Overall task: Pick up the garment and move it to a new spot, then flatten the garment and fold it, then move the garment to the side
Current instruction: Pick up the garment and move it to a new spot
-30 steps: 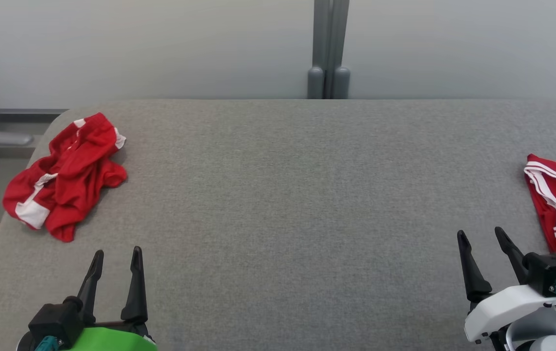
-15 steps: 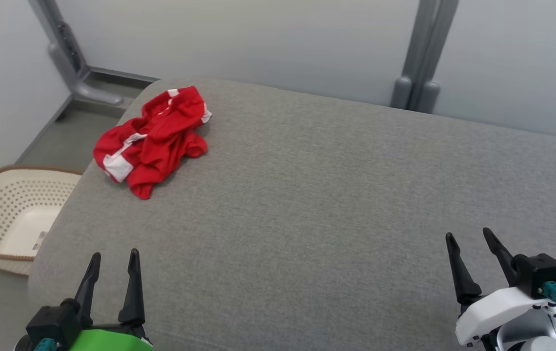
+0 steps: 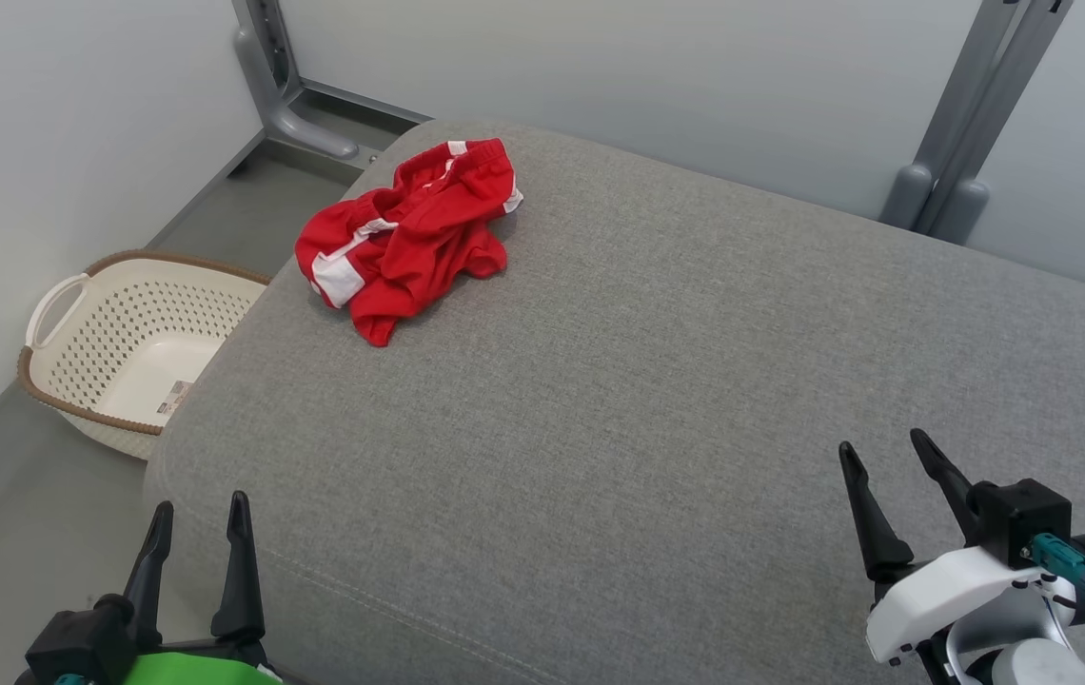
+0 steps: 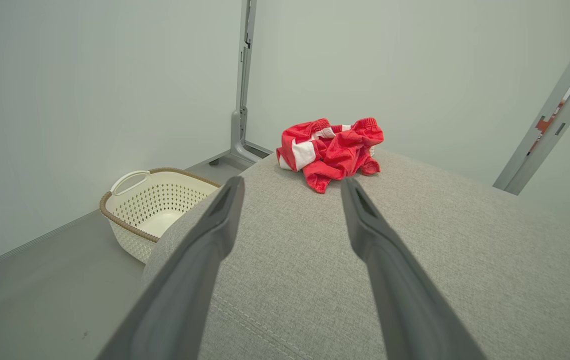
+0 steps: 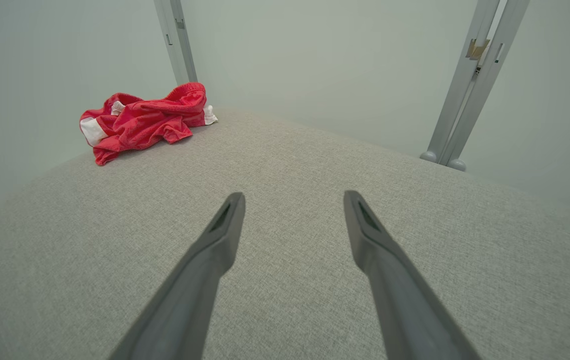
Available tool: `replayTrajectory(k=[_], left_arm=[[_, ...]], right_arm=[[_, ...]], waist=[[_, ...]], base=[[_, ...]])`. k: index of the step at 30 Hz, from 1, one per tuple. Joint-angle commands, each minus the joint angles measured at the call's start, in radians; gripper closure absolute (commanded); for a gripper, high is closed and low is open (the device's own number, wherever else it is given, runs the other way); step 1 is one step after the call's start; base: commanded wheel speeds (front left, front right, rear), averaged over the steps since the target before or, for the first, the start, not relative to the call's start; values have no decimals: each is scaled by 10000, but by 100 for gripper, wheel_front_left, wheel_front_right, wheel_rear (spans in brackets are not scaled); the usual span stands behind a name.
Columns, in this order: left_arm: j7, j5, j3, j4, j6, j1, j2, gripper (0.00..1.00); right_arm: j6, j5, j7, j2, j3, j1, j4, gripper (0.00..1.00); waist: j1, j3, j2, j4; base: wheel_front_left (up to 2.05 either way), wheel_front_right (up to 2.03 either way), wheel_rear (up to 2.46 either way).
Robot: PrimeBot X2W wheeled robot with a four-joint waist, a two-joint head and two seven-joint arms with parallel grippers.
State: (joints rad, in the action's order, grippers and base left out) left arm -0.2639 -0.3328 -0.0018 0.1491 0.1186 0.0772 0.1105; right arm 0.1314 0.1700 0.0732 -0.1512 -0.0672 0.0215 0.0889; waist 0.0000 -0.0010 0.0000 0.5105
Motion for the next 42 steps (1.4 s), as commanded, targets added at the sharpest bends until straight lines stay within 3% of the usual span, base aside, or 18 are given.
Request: replayTrajectory(k=[1, 14, 24, 32, 42], left_arm=[[0, -41, 58, -14, -29, 156, -3, 0], [2, -176, -11, 797, 40, -800, 31, 0], [583, -1419, -472, 3730, 123, -4029, 351, 0], [834, -3080, -766, 6072, 127, -6834, 1325, 0], [1257, -3949, -985, 7665, 128, -8390, 2496, 0]], right_arm=[[-15, 28, 18, -55, -19, -66, 36, 0], [-15, -63, -127, -106, -9, -43, -289, 0], [-15, -197, -813, -620, -197, -630, -1047, 0], [-15, -230, -1551, -1287, -615, -1389, -2056, 0], [-16, -296, -2299, -1868, -626, -1659, -3439, 0]], waist=[[0, -8, 0, -1], [0, 323, 0, -329], [0, 1555, 0, -1341], [0, 3105, 0, -2862], [0, 4385, 0, -4074]], base=[[0, 0, 0], [0, 0, 0], [0, 0, 0], [0, 0, 0], [0, 0, 0]])
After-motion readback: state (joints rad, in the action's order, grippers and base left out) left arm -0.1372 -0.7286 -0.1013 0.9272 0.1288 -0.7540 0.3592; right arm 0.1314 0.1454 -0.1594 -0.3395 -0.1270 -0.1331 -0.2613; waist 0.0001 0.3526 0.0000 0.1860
